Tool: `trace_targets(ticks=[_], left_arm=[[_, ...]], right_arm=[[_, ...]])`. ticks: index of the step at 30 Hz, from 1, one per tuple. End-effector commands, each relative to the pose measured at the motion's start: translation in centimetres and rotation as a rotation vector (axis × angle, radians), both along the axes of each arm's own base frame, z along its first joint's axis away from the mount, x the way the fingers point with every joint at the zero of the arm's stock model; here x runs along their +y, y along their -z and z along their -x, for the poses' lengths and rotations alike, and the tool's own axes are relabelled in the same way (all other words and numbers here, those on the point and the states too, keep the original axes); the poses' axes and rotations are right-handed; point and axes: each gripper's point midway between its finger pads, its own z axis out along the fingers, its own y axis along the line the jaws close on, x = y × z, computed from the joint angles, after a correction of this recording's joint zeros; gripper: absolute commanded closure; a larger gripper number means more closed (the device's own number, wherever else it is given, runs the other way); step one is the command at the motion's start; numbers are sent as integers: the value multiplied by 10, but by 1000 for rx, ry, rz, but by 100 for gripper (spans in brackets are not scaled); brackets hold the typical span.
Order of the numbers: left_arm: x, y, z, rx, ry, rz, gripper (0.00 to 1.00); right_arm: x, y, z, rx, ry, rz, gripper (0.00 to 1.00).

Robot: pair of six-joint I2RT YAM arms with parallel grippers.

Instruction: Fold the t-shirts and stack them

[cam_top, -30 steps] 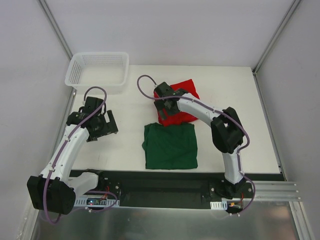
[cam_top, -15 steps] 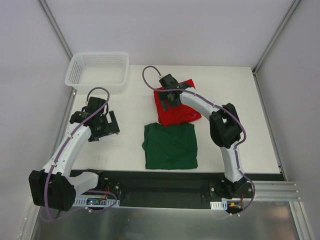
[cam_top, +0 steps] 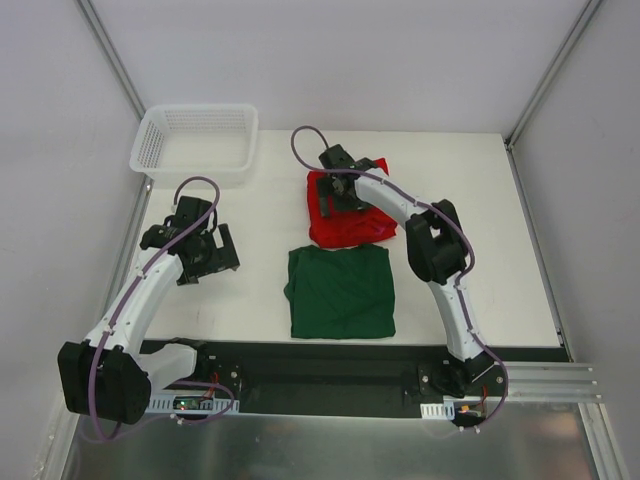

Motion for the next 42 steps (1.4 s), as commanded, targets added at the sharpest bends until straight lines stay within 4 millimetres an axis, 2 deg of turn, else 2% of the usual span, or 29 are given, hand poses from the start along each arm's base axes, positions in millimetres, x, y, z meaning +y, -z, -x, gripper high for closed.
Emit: trace_targets(ticks=[1,7,11,15,16,18,19,22,26,27,32,40,42], left_arm=[[-2,-1,5,-14,1,11,1],[-4,-5,4,-33,3,18,1],[-4,-7,3,-40,1,23,1],[-5,-8,2,-43,2,27,1],[-5,-8,2,-43,1,27,1],[-6,-9,2,-47,5,29,1],[-6,-10,1,-50,5,30,1],[-7,-11,1,-53,8,31,1],[-8,-10,1,-51,7,37,1],[-8,-10,2,-49,9,37,1],[-10,-12,1,-52,12,38,1],[-10,-14,0,-63,9,38,1],[-10,-13,1,-61,9,41,1]], right_arm=[[21,26,2,109,97,-110,4],[48,21,1,138,154,-244,4],[60,14,7,137,141,-255,4],[71,16,25,158,104,-240,4],[68,23,35,179,100,-221,4],[70,23,44,175,85,-202,4],[65,32,52,193,84,-180,4],[60,33,62,203,72,-163,4],[41,41,76,220,70,-99,4],[39,36,76,211,67,-99,4],[27,37,83,225,62,-62,4],[8,51,102,260,64,1,4],[8,49,103,256,64,-7,4]])
